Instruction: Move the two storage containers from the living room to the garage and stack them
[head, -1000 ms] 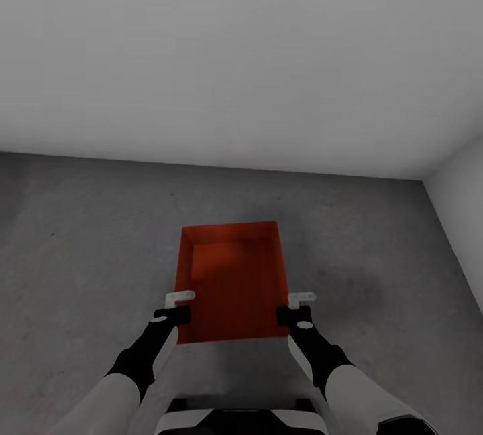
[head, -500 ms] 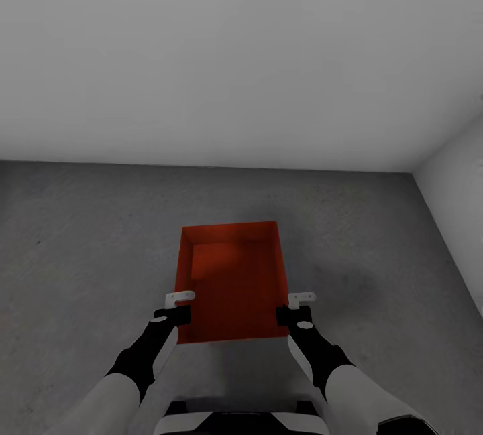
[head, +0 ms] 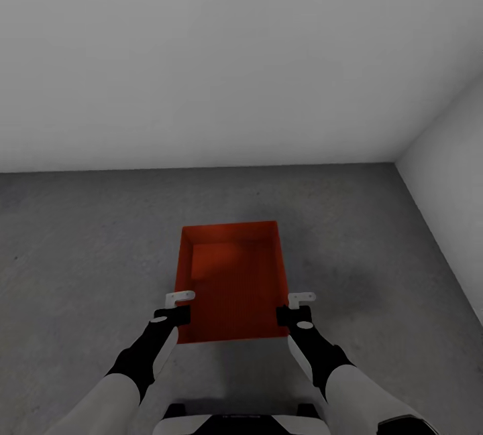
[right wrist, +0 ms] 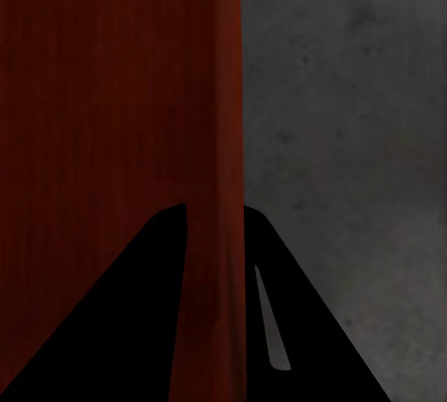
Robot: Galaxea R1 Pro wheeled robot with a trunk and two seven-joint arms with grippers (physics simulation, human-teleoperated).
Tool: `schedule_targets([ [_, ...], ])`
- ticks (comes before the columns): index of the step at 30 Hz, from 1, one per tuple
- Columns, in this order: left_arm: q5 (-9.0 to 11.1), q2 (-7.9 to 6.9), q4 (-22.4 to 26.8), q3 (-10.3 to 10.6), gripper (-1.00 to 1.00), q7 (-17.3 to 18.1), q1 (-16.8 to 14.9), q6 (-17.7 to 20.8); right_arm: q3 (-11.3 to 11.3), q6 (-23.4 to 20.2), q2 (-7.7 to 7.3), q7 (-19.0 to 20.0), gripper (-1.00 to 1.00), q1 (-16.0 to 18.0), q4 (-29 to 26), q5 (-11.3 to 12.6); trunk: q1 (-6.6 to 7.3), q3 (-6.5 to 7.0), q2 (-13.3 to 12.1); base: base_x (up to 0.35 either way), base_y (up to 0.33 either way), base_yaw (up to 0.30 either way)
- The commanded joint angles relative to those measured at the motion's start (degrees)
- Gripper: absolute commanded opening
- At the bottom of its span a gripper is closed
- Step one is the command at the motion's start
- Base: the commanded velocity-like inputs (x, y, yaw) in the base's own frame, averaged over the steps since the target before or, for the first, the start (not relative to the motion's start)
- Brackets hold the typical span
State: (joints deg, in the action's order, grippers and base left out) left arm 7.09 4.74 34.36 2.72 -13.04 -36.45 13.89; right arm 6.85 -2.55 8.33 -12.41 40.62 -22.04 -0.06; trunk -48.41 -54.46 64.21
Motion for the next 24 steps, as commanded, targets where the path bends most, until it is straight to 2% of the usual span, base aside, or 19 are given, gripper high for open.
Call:
schedule_targets([
  [1, -0.5, -0.08, 0.8, -0.61, -1.0, -0.58, -0.03, -0.88, -0.52, -0.26, -0.59, -0.6, -1.0, -0.01, 0.08, 0.14, -0.23, -0.22, 0.44, 0.0, 0.0, -0.016],
  [24, -0.5, -0.08, 0.77, -0.58, -1.0, -0.58, -0.03, -0.88, -0.52, -0.26, -0.67, -0.6, -1.0, -0.01, 0.12, 0.14, -5.28, -4.35, 9.66, 0.0, 0.0, -0.001],
])
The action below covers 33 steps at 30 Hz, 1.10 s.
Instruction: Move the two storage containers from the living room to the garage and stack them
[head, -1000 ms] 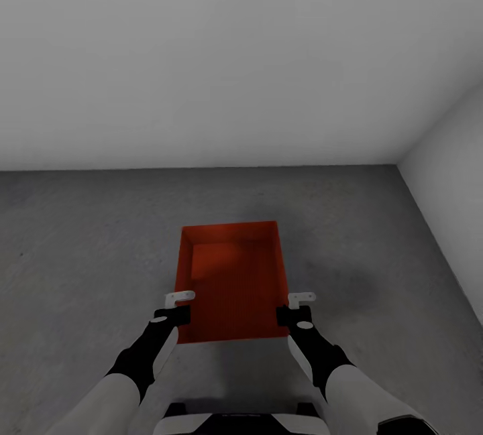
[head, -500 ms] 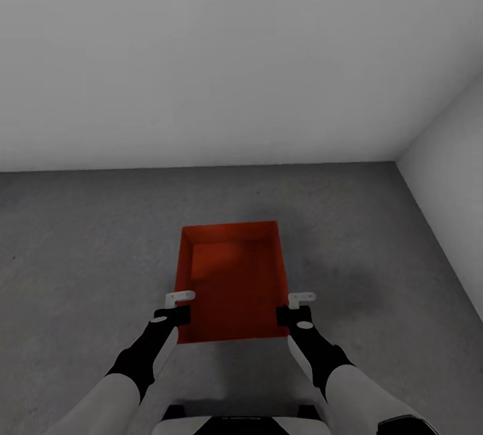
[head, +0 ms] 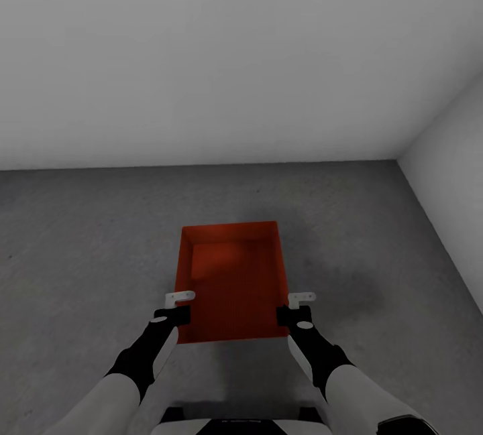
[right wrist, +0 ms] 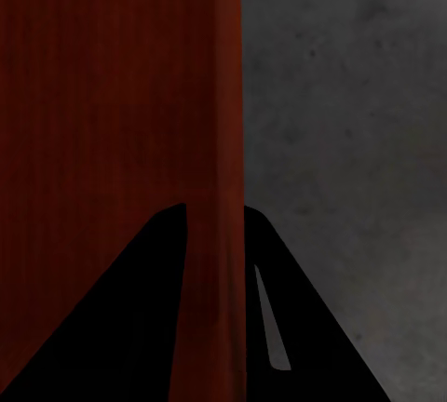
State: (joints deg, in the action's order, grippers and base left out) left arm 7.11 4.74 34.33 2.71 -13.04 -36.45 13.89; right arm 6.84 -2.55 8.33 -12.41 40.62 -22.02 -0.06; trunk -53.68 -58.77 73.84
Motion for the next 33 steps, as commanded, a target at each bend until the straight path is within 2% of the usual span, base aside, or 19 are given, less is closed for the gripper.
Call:
schedule_targets([
  [1, -0.52, -0.08, 0.8, -0.56, -1.0, -0.58, -0.03, -0.88, -0.51, -0.26, -0.68, -0.6, -1.0, -0.01, 0.1, 0.15, -0.22, -0.22, 0.43, 0.0, 0.0, 0.0],
  [33, -0.52, -0.08, 0.83, -0.51, -1.0, -0.58, -0.03, -0.88, -0.51, -0.17, -0.6, -0.68, -1.0, -0.01, 0.04, 0.15, -7.25, -5.72, 13.27, 0.0, 0.0, 0.0],
])
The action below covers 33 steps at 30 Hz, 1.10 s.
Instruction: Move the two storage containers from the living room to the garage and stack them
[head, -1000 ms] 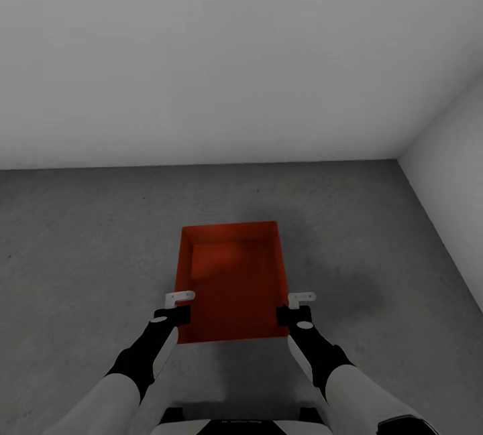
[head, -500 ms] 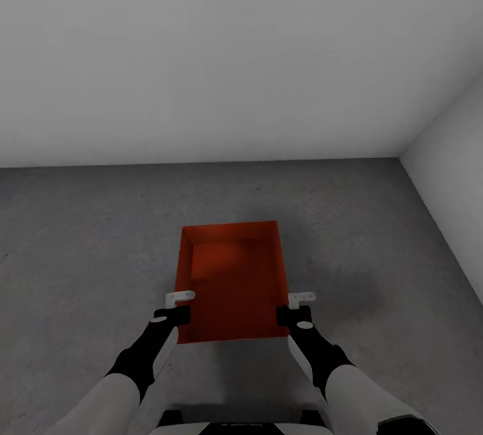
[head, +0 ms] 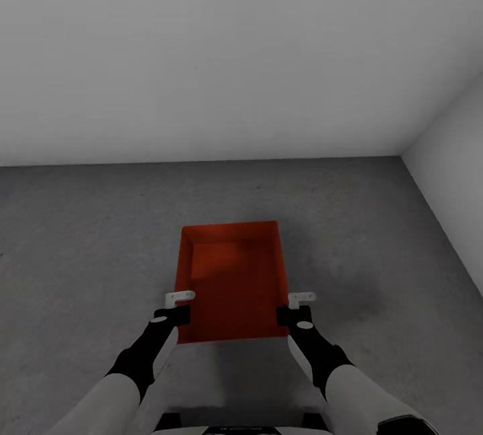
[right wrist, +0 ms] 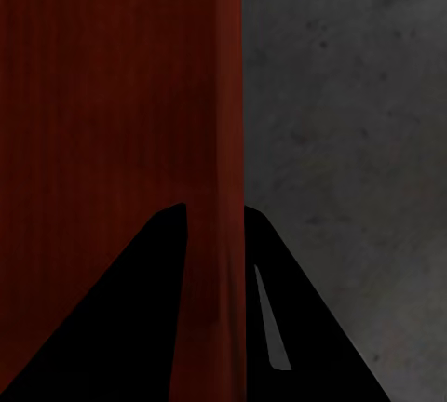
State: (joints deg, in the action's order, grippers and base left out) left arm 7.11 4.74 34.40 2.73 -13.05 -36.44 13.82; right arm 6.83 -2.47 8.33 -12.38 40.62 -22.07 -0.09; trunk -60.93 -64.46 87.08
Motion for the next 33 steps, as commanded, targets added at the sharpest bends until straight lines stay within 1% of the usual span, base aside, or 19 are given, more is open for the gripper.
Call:
schedule_targets([
  [1, -0.52, -0.08, 0.76, -0.53, -1.0, -0.58, -0.03, -0.81, -0.5, -0.25, -0.59, -0.71, -1.0, -0.01, 0.1, 0.18, -0.22, -0.13, 0.43, 0.0, 0.0, 0.0],
  [22, -0.54, -0.08, 0.84, -0.54, -1.0, -0.58, -0.03, -0.81, -0.5, -0.25, -0.58, -0.71, -1.0, -0.01, 0.1, 0.18, -4.84, -2.03, 8.85, 0.0, 0.0, 0.0],
  [33, -0.53, -0.08, 0.84, -0.53, -1.0, -0.58, -0.03, -0.81, -0.5, -0.25, -0.59, -0.71, -1.0, -0.01, 0.11, 0.18, -7.25, -3.82, 13.27, 0.0, 0.0, 0.0],
])
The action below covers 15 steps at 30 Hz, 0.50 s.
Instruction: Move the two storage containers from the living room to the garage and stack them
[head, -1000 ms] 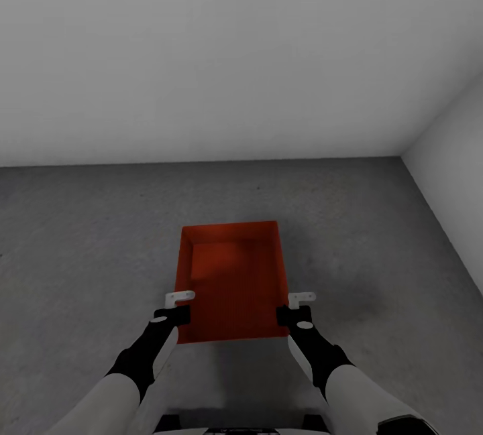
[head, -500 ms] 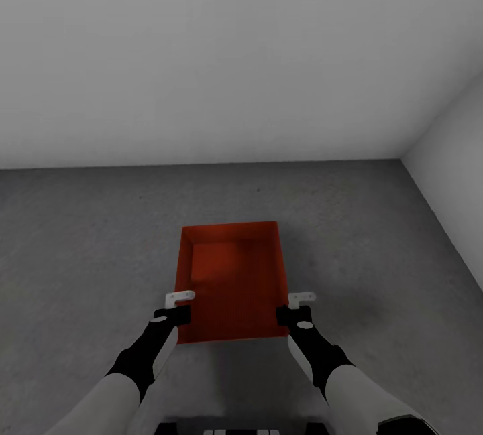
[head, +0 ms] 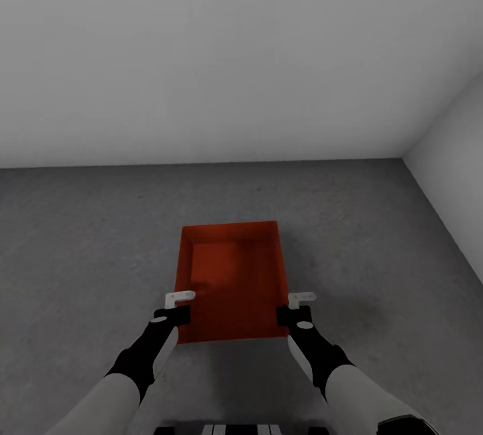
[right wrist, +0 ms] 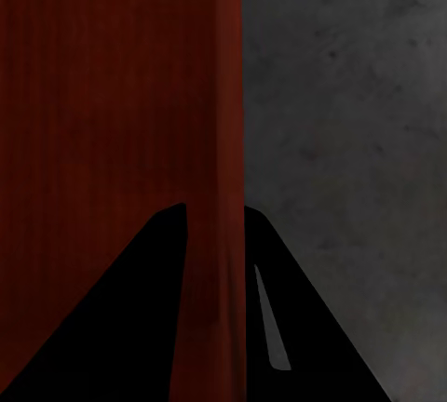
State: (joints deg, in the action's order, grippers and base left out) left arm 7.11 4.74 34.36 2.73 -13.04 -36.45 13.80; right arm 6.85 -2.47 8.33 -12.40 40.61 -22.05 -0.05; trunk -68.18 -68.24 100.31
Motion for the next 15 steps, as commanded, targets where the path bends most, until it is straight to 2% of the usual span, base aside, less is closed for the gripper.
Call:
schedule_targets([
  [1, -0.54, -0.08, 0.89, -0.53, -1.0, -0.58, -0.03, -0.8, -0.52, -0.25, -0.59, -0.69, -1.0, -0.01, 0.08, 0.14, -0.22, -0.22, 0.43, 0.0, 0.0, 0.0],
  [15, -0.52, -0.08, 0.89, -0.53, -1.0, -0.58, -0.03, -0.8, -0.52, -0.2, -0.59, -0.69, -1.0, -0.01, 0.08, 0.14, -3.29, -2.73, 6.04, 0.0, 0.0, 0.0],
])
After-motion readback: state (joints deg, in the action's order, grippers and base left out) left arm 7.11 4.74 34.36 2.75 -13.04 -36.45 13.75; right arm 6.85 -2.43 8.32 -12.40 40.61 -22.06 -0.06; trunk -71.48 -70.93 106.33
